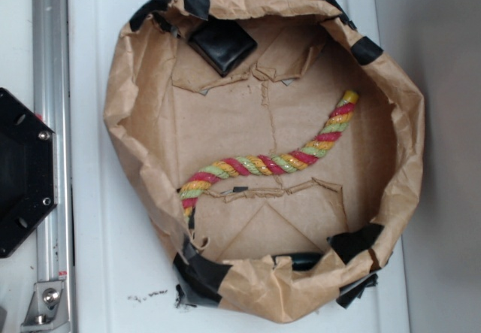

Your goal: Grab the plastic pickle.

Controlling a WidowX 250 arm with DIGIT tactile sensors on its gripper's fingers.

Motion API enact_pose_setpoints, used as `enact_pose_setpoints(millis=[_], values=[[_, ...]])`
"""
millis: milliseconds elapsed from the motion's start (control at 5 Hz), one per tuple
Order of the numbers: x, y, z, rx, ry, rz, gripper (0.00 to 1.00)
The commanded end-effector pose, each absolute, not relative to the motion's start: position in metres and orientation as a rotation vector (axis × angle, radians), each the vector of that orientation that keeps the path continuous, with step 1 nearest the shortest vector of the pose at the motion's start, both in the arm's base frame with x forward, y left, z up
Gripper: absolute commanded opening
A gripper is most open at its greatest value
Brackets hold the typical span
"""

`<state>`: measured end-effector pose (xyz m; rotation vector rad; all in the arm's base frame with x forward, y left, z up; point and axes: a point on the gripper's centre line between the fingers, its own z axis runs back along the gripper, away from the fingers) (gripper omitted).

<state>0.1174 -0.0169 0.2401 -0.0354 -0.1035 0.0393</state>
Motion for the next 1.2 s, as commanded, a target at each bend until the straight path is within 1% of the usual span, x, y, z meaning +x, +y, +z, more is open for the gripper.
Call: enact_pose_setpoints(millis=[0,200,400,600,800,1000], values=[[0.117,-0.017,0.24,-0.035,-0.104,0.039,1.0],[0.154,-0.011,0.22,-0.074,-0.127,0.083,1.0],[0.203,0.001,0.198,-0.137,-0.21,0.153,1.0],[0.245,0.02,0.169,-0.137,-0.241,0.182,1.0],[0.271,0.026,0.14,-0.187,-0.272,0.037,1.0],[0.273,0.029,0.126,-0.148,-0.254,-0.206,1.0]])
